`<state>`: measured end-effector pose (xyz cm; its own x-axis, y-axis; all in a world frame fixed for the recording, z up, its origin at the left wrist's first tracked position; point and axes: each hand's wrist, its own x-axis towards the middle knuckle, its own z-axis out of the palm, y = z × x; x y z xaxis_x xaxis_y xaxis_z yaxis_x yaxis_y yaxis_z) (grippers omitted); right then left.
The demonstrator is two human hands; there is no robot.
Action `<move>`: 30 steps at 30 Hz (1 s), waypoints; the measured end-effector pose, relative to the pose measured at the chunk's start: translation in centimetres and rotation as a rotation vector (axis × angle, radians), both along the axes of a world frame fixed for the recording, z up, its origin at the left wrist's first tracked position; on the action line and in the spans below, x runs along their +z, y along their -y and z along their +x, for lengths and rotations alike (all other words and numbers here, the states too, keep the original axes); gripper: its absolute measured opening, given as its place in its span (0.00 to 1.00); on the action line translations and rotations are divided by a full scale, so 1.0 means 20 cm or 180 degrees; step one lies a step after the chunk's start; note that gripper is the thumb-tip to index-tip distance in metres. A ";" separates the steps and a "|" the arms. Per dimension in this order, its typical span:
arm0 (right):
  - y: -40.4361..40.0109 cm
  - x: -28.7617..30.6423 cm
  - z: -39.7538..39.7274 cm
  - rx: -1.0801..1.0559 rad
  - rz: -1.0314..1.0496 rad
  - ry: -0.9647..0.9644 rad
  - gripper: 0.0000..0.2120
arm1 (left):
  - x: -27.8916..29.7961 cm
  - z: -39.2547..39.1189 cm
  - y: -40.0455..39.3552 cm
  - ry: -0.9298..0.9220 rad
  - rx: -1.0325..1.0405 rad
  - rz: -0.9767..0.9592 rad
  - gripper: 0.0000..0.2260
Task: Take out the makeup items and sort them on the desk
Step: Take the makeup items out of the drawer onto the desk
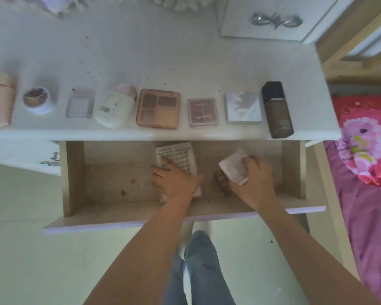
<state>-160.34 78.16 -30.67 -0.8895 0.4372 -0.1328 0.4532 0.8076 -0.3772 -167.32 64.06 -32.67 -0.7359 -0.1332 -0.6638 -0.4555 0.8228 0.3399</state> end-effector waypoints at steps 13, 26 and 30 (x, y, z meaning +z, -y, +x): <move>-0.34 0.54 0.24 -0.0542 -0.0527 -0.0729 0.30 | 0.71 0.27 -0.14 -0.0559 -0.1732 0.0785 0.52; -0.97 0.51 -0.13 0.0822 0.0146 -0.0715 0.26 | 0.86 -0.51 -0.83 -0.1408 -0.3606 -0.1000 0.50; -1.13 0.39 -0.22 0.1369 0.0235 -0.0623 0.28 | 0.83 -0.67 -1.02 -0.1155 -0.4100 -0.1201 0.50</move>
<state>-164.68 100.82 -22.85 -0.9970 0.0259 0.0727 -0.0017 0.9342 -0.3568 -180.78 84.50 -16.03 -0.5976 0.6365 -0.4875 0.7501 0.6587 -0.0595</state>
